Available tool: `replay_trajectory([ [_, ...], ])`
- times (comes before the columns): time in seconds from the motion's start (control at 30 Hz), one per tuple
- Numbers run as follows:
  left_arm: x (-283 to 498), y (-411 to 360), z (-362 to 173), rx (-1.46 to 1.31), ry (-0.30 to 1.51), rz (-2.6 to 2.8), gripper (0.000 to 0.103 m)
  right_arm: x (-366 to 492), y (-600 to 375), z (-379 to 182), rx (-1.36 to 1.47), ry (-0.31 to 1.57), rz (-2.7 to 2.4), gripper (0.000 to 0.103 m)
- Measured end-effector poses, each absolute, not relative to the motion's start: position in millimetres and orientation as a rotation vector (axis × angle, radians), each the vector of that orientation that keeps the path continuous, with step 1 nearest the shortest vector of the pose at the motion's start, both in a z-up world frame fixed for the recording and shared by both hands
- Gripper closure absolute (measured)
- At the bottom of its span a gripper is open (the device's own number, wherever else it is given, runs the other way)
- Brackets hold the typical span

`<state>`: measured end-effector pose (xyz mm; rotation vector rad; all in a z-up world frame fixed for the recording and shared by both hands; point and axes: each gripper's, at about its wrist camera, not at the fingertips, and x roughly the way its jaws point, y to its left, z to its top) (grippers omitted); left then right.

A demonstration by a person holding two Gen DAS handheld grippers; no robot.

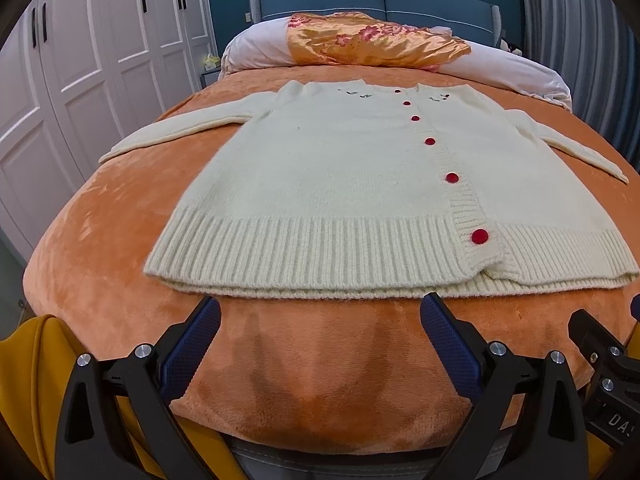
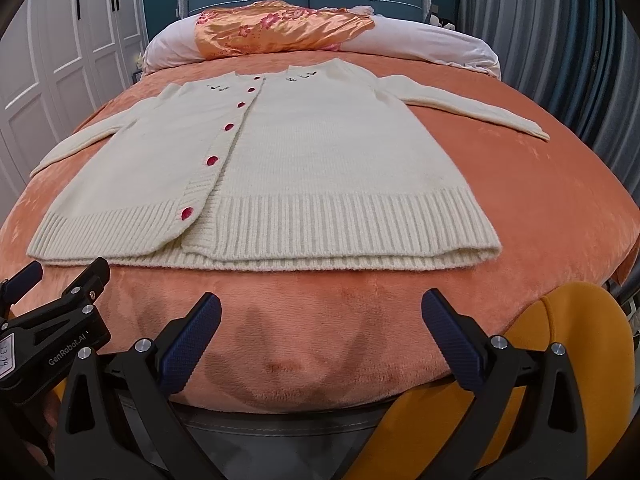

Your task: Fold small clothes

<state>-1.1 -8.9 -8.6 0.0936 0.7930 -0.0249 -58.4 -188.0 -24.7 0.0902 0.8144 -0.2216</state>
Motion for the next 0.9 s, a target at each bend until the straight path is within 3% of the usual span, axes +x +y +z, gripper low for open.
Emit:
replay_trajectory([
  [0.9,-2.7,-9.1,-9.5,0.098,0.792,-0.024,0.005,-57.7,-188.0,-24.8,0.090,0.813,-0.220,0.005],
])
